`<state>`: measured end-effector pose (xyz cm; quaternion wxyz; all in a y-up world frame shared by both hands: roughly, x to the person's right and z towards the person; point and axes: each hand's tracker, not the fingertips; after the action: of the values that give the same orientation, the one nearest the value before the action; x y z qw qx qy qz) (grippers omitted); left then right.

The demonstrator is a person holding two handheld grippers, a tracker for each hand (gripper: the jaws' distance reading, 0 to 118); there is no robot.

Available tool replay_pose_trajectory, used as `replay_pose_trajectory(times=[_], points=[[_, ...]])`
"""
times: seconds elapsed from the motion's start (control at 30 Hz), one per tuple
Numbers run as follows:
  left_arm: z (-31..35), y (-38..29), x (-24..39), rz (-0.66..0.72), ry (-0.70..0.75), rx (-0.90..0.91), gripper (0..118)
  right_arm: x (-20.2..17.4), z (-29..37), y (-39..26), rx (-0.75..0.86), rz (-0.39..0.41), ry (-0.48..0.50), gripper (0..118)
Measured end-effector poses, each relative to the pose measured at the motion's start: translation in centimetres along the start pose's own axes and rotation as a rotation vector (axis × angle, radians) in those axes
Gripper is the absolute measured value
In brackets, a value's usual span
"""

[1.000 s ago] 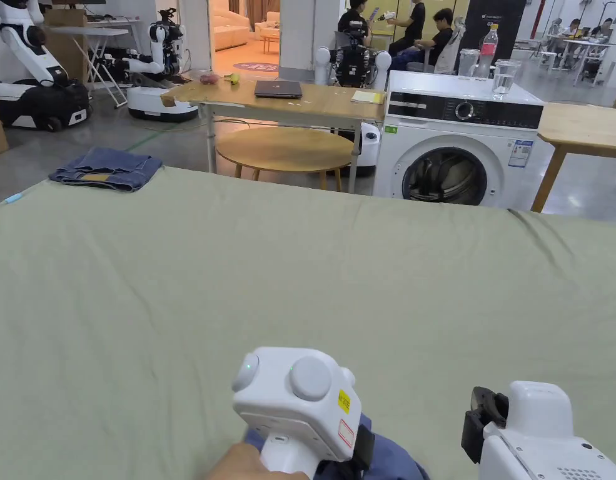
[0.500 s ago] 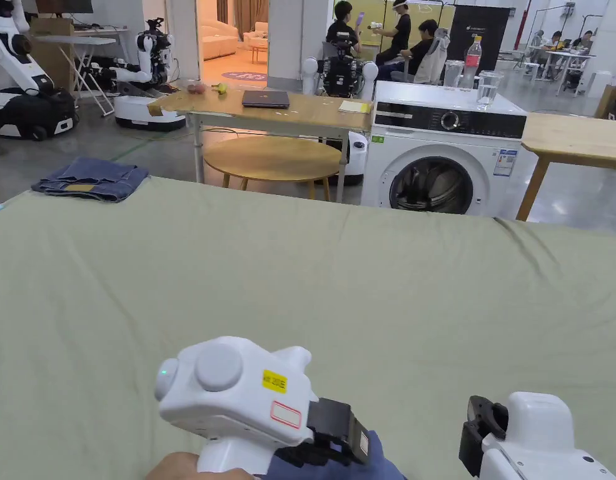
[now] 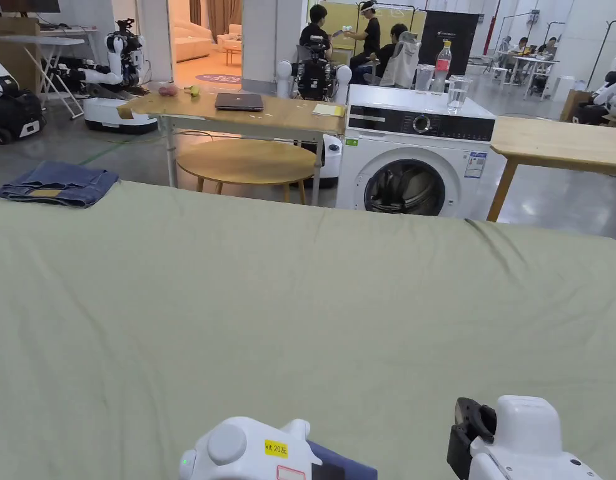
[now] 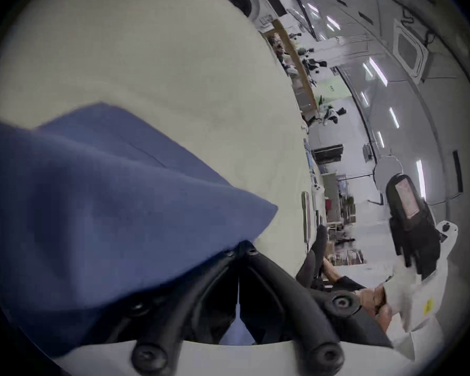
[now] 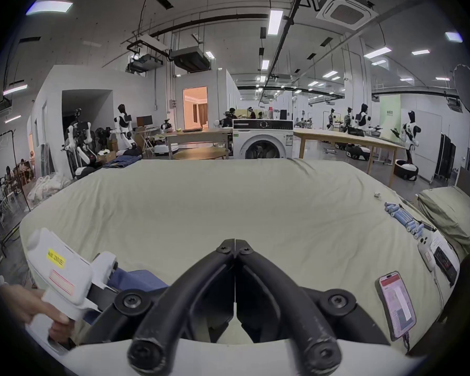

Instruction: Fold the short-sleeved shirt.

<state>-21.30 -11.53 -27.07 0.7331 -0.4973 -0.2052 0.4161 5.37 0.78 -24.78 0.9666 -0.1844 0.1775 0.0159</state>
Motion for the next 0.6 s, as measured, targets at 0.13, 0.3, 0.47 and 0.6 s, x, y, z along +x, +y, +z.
replay_pose_trajectory(times=[0.13, 0.3, 0.47, 0.6], points=[[-0.2, -0.5, 1.0, -0.102, 0.069, 0.002, 0, 0.1, 0.0, 0.1, 0.009, -0.003, -0.005, 0], [1.2, 0.0, 2.6, -0.149, 0.102, -0.007, 0, -0.4, -0.3, 0.1, 0.032, -0.011, -0.009, 0], [6.4, -0.2, 5.8, -0.345, 0.185, 0.203, 0, -1.4, -0.9, 0.4, 0.068, 0.005, -0.017, 0], [11.1, -1.3, 6.9, -0.468, 0.333, 0.51, 0, -2.3, -1.3, 0.7, 0.102, 0.016, -0.015, 0]])
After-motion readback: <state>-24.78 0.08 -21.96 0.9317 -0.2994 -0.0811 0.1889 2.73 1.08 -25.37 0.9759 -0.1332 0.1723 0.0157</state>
